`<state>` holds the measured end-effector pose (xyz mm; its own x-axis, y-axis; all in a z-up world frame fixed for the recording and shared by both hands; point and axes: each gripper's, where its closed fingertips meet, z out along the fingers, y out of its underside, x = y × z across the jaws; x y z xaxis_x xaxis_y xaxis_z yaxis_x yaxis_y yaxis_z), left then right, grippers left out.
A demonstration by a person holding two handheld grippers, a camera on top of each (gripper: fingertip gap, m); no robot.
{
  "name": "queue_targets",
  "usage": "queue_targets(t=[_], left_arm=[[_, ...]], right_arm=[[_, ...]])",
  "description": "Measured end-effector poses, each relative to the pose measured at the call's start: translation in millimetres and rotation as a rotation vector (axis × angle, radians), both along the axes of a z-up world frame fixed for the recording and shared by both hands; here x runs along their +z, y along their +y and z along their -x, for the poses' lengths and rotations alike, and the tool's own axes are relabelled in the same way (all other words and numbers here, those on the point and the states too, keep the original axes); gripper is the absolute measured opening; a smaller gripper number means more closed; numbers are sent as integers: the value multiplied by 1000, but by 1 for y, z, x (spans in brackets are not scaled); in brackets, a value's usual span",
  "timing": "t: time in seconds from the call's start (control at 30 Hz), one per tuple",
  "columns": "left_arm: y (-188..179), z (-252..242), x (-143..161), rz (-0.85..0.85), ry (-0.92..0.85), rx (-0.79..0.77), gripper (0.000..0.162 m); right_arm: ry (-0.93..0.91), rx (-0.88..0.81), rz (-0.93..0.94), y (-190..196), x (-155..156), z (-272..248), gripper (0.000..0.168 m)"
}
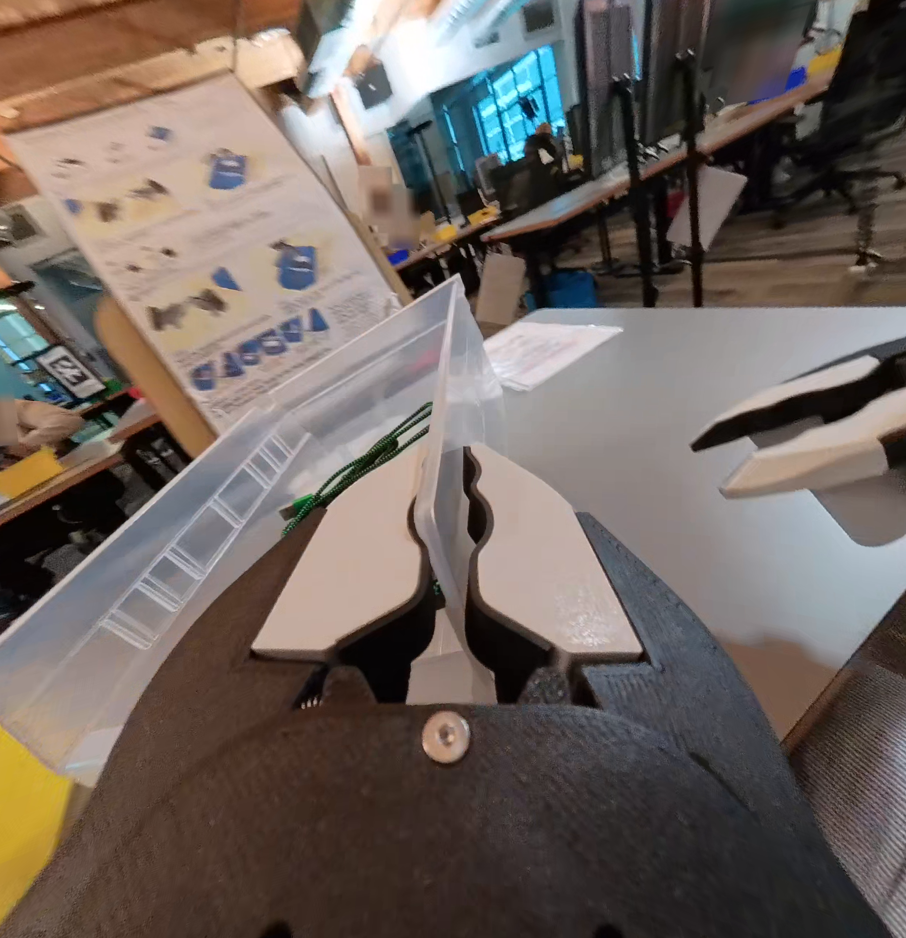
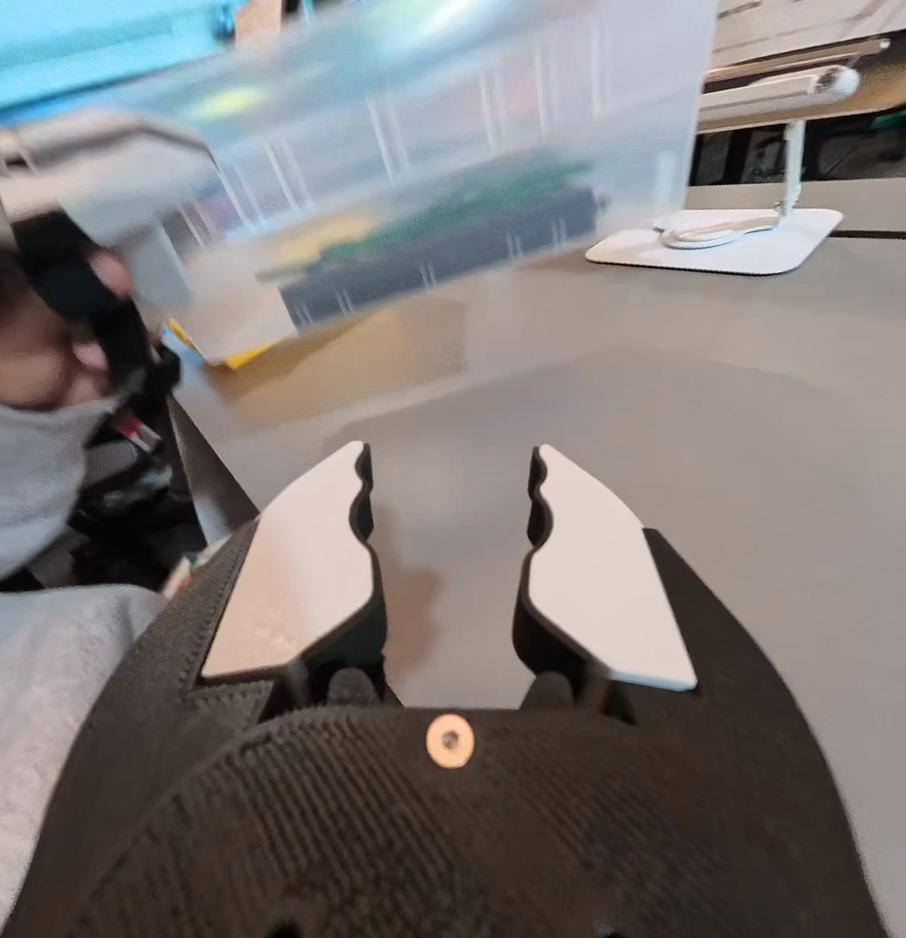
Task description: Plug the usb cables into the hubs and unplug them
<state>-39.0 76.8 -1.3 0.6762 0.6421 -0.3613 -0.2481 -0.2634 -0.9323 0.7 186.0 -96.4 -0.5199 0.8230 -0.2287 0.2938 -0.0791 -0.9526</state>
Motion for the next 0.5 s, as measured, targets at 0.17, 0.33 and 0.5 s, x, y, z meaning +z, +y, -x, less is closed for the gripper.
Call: queue_targets(t=[0.17, 0.33, 0.5], left_arm=[[74, -5, -46, 67, -50, -64, 8], [122, -5, -75, 101, -71, -102, 10], [158, -2, -96, 88, -99, -129, 10]], right_arm=[[-47, -99, 236, 31, 9, 1, 59], [-51, -197, 347, 62, 14, 2, 57], [3, -239, 418, 75, 27, 0, 55]])
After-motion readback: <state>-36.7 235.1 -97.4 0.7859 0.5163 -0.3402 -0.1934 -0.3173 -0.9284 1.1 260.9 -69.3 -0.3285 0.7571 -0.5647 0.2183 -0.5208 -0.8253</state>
